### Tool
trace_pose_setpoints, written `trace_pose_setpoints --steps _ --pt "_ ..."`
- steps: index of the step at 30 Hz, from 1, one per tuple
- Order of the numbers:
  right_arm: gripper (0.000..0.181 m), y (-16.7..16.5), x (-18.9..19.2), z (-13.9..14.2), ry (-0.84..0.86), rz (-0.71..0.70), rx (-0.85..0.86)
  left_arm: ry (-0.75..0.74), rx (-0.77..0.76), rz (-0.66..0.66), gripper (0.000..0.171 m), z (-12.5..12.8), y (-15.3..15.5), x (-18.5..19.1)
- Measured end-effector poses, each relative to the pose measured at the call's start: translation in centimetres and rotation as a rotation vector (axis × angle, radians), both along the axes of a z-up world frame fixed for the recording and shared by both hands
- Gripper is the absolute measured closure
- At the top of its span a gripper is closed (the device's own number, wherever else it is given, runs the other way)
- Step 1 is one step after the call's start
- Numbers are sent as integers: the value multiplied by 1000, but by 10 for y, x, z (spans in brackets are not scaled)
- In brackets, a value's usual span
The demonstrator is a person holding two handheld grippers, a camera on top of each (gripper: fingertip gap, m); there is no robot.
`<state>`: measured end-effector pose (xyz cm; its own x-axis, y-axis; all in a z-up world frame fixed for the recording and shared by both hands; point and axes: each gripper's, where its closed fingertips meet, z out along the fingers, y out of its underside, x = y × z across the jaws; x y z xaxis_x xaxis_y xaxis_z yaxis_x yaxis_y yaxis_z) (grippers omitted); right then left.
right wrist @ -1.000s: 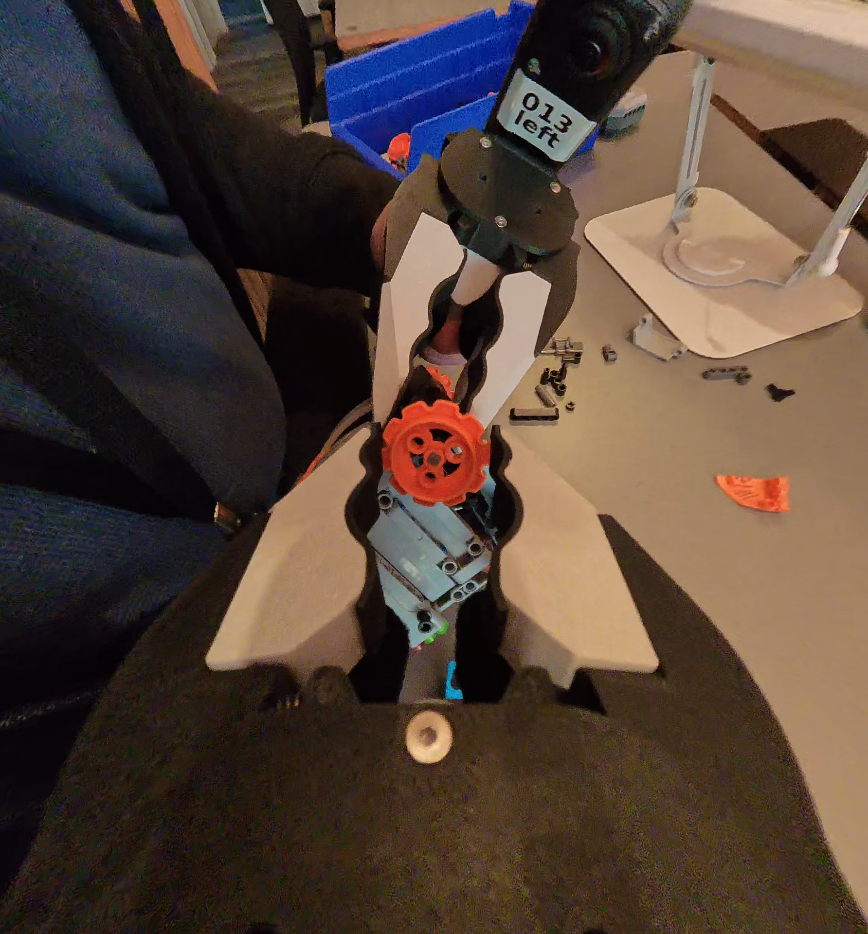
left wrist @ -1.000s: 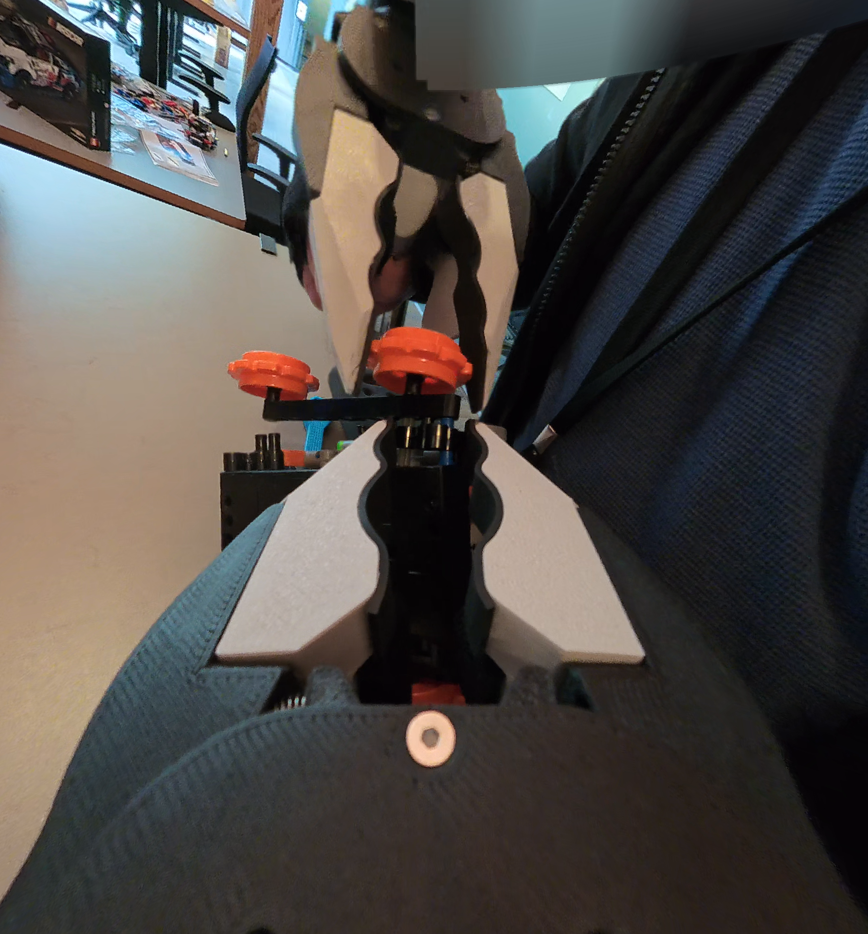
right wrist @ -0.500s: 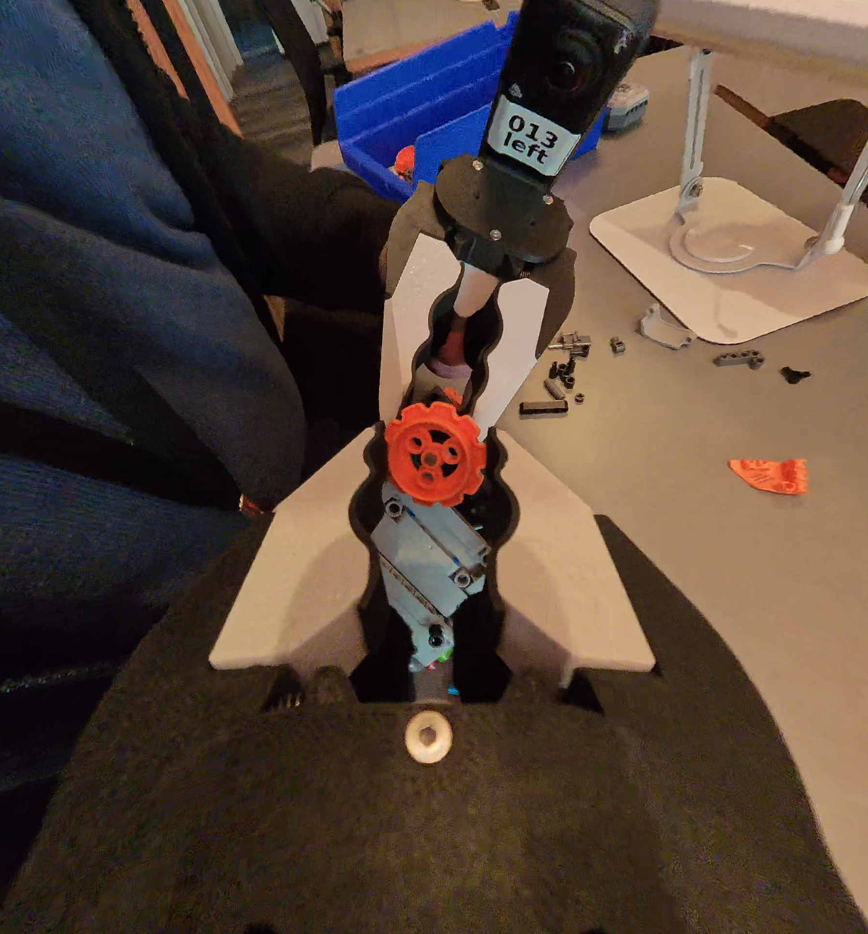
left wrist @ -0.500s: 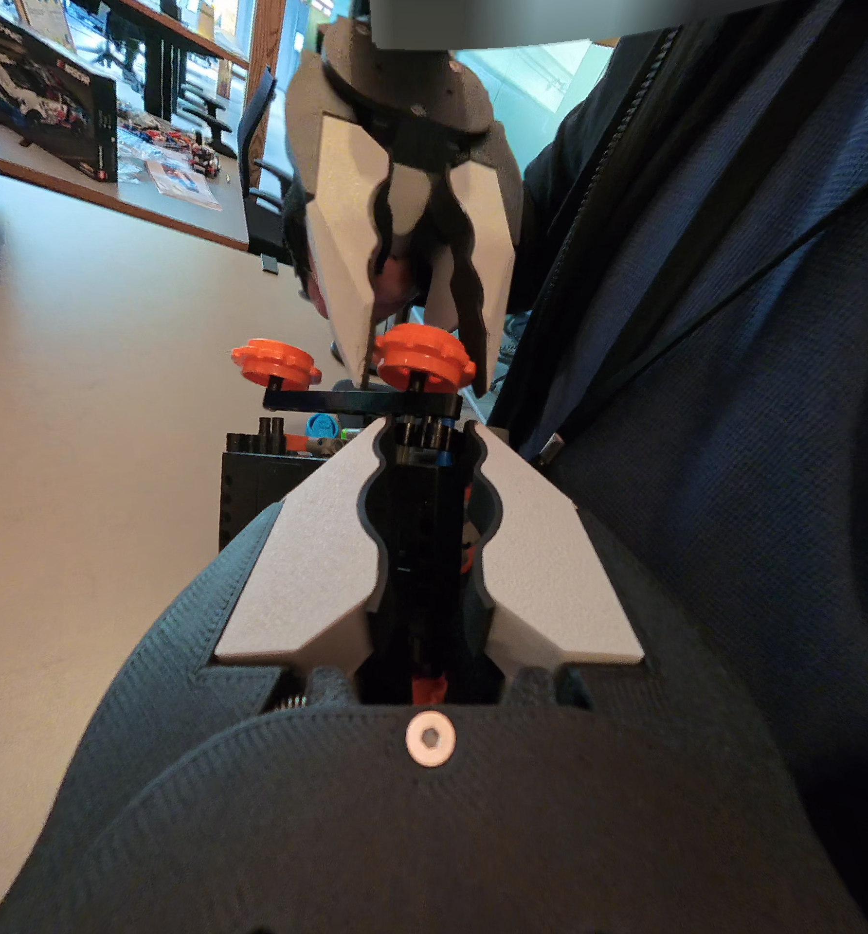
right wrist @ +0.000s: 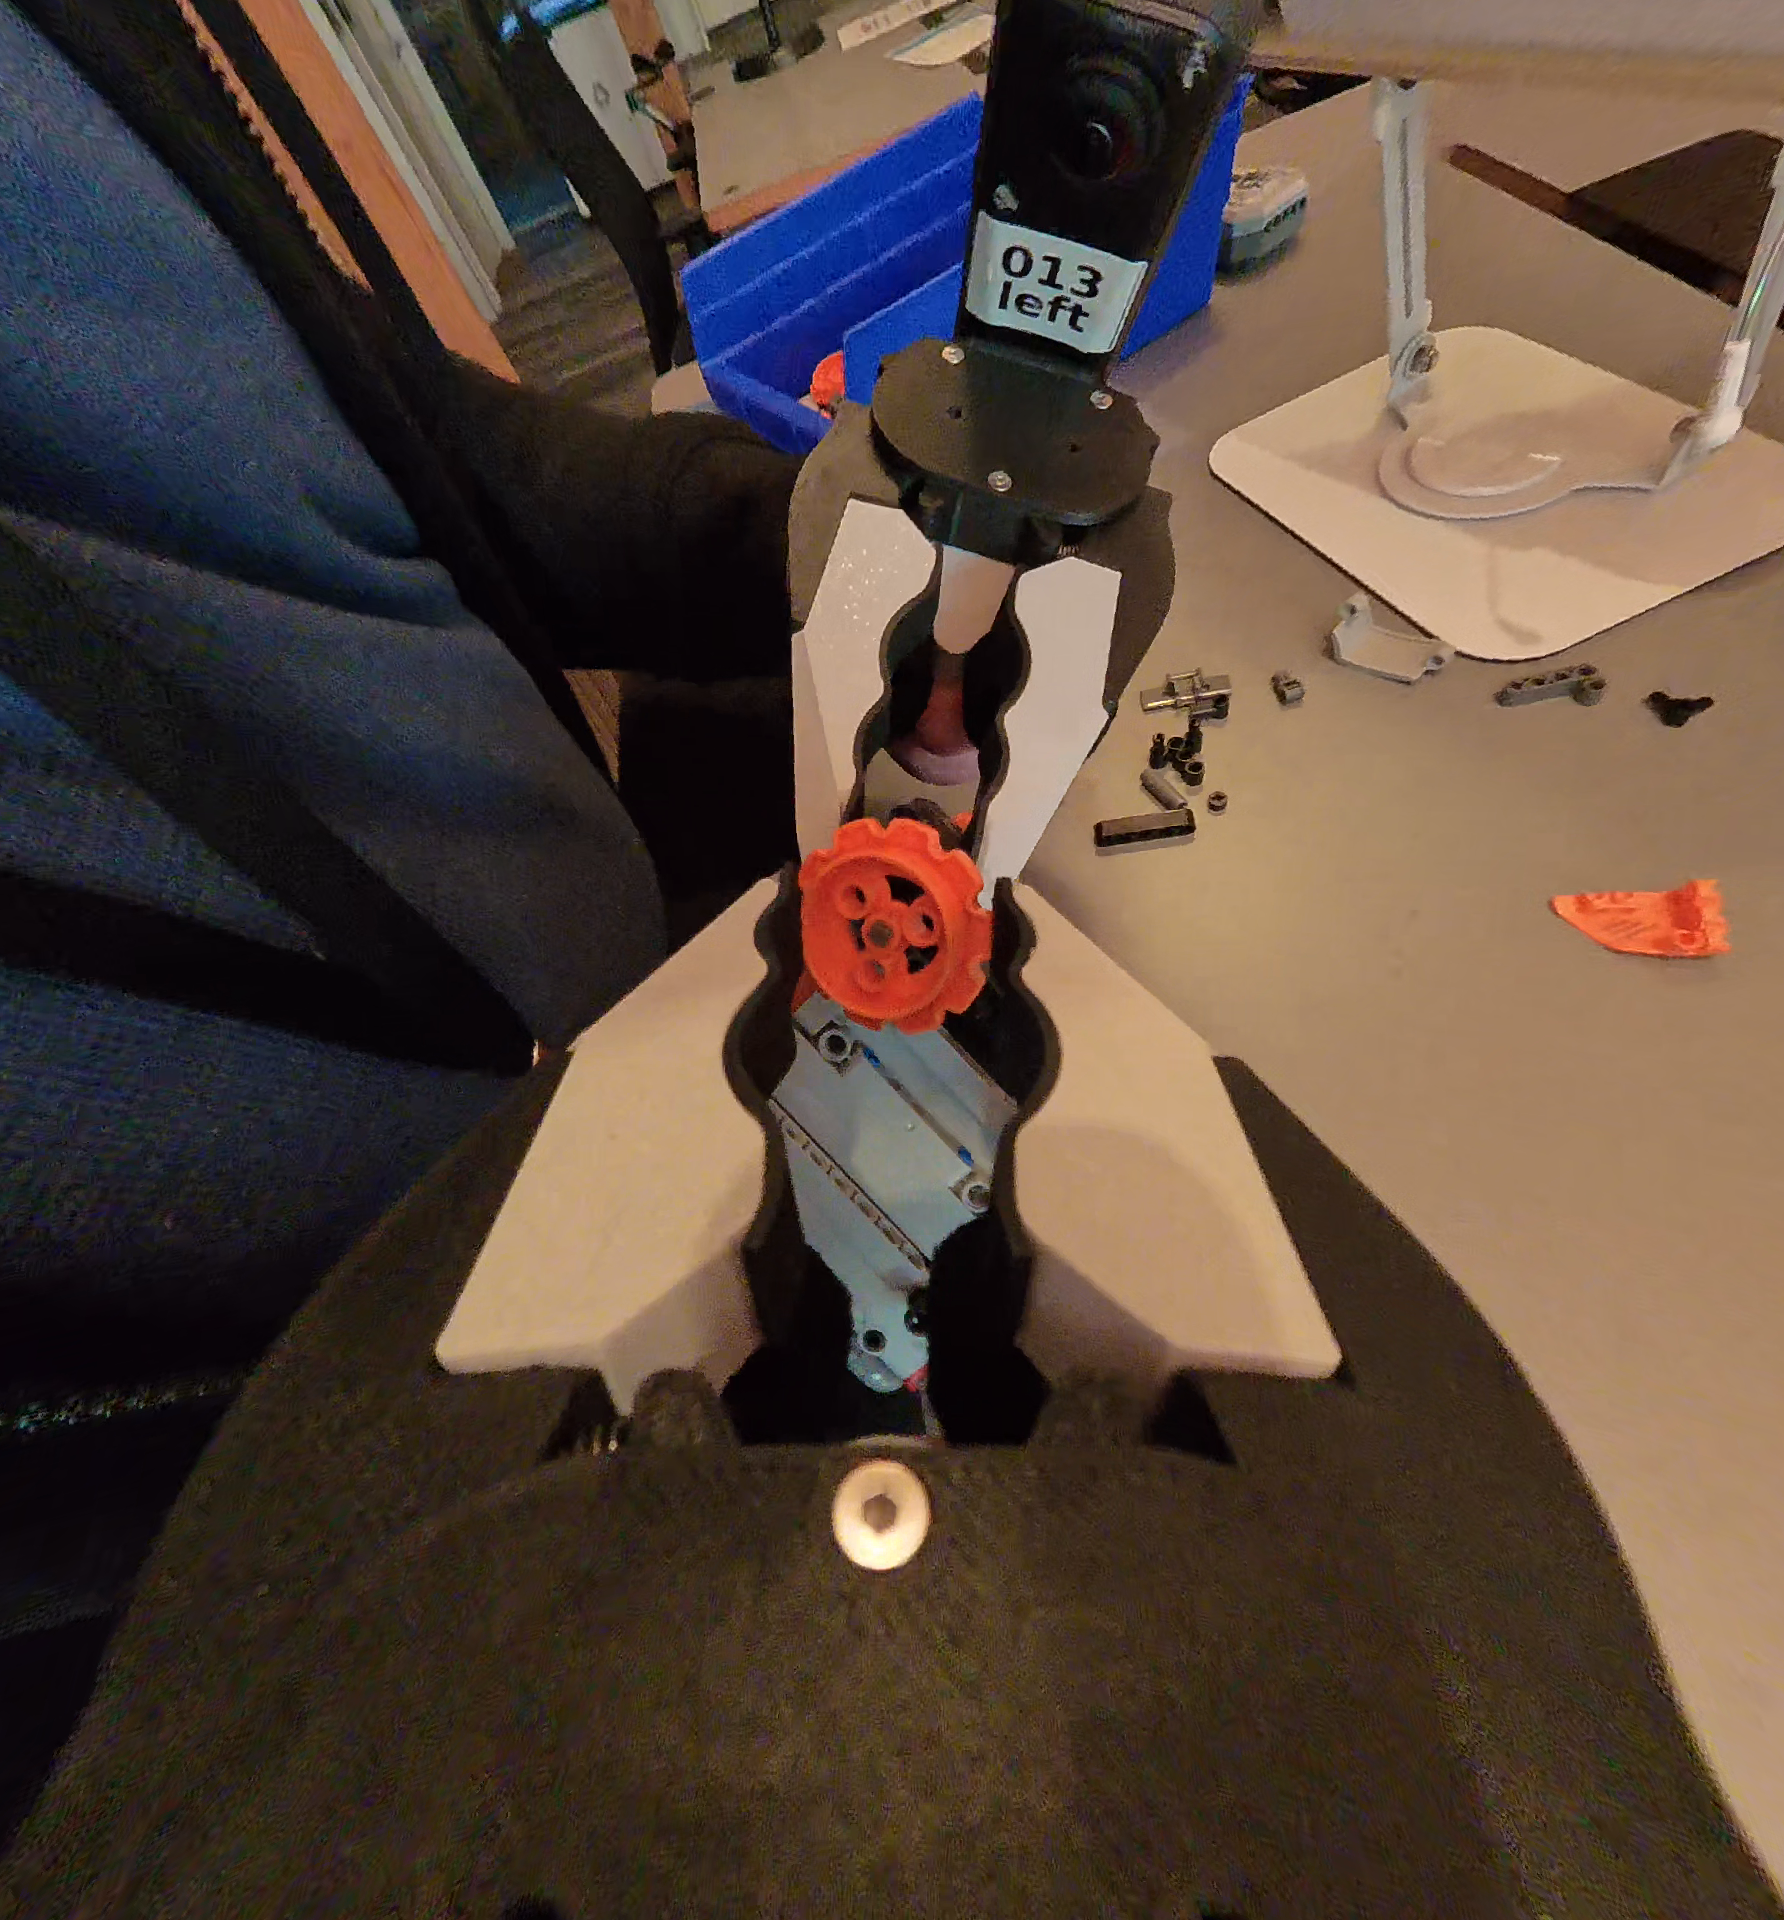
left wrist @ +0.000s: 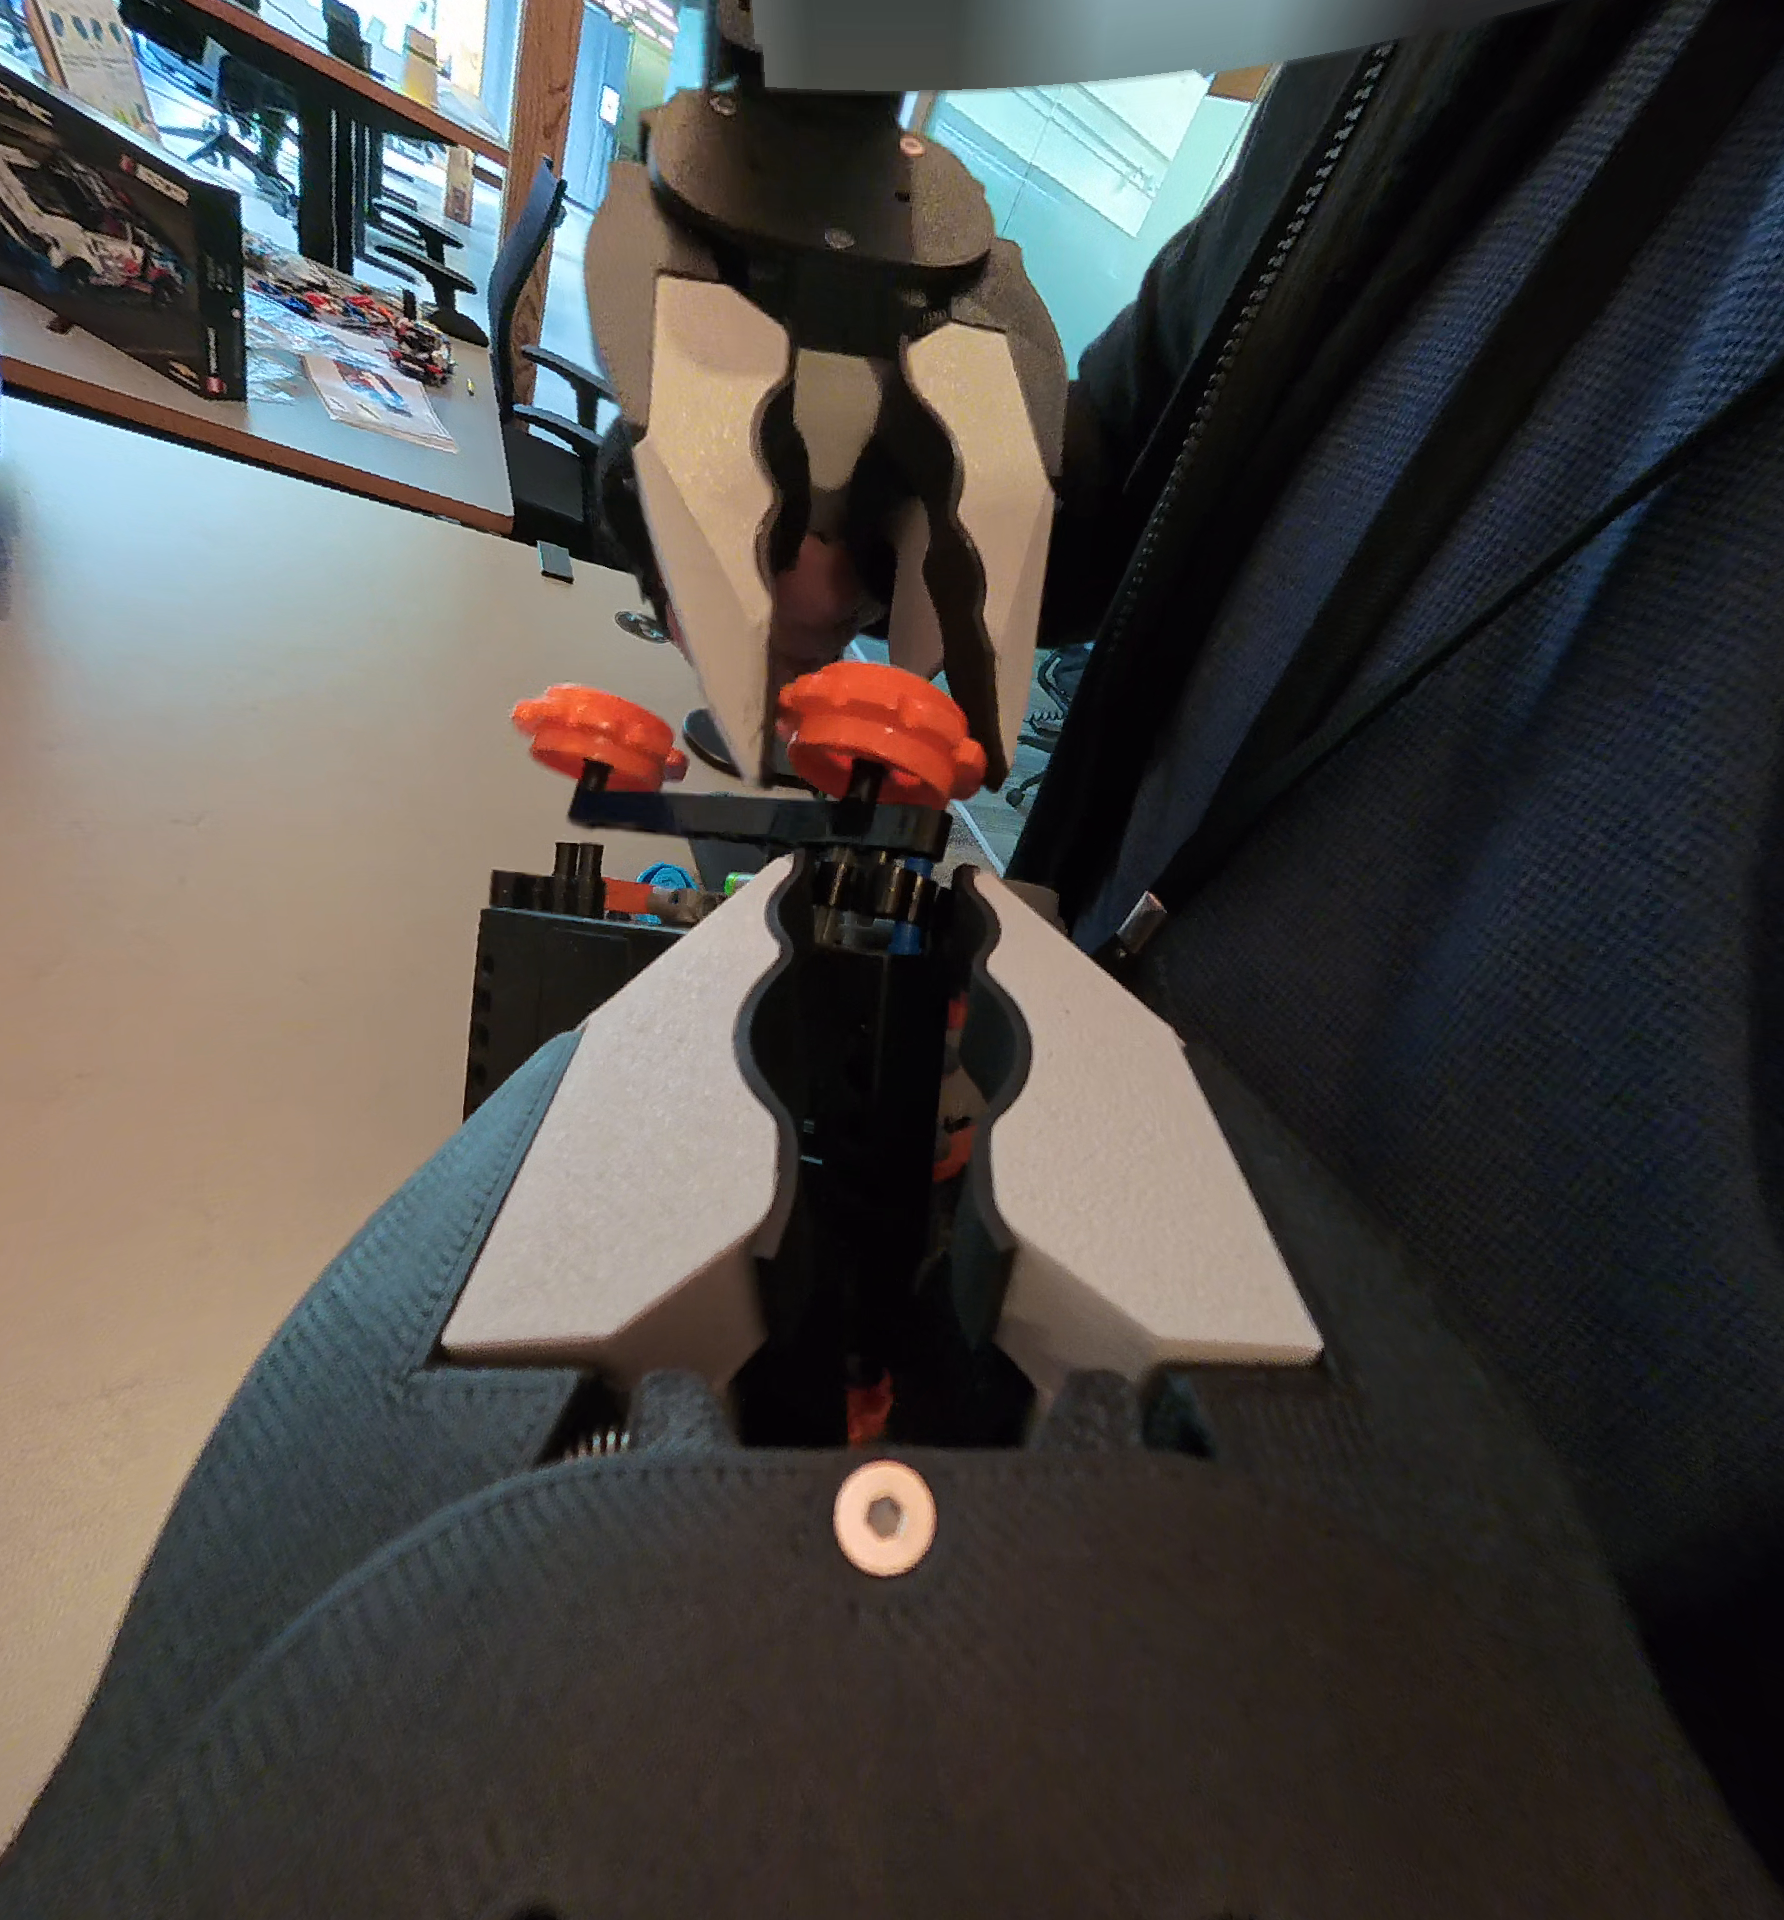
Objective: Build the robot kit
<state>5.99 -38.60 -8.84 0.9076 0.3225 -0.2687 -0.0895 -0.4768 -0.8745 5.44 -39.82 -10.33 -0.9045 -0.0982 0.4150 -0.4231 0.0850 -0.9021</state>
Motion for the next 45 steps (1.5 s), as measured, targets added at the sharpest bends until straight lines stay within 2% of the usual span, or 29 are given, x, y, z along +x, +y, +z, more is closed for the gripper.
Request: trace_pose_setpoints --steps 2,4,7,12,13,14,18,22,25,32,36,39,45 --pt "150 -3 -3 2 -64 21 10 -6 3 -5 146 0 1 -1" --pt "150 -4 -2 3 -22 18 16 -16 14 -8 146 1 1 0" --pt "147 -4 -6 -1 -199 23 5 -6 31 -9 147 -2 -1 -1" --pt "119 0 -1 -7 -455 26 -21 34 35 26 146 -1 2 4" --pt "124 2 0 -12 -498 24 -34 39 31 23 146 -1 1 4" --pt "138 5 4 -13 -504 6 -39 40 32 22 146 -1 1 4" --pt "141 6 5 -13 -374 54 -78 22 60 5 146 -2 1 2" --pt "143 4 3 -8 -272 81 -61 5 19 18 146 1 -1 0" --pt "143 7 5 3 -58 32 -22 1 -43 25 146 9 0 0" --pt "143 6 4 8 -102 -58 46 22 -110 20 146 11 -1 -1" --pt "143 9 1 12 -26 -123 109 28 -124 18 146 13 0 -5" --pt "143 13 -1 19 120 -174 184 52 -190 37 146 18 2 -8" --pt "144 16 0 21 200 -225 252 77 -239 83 145 19 4 -9"
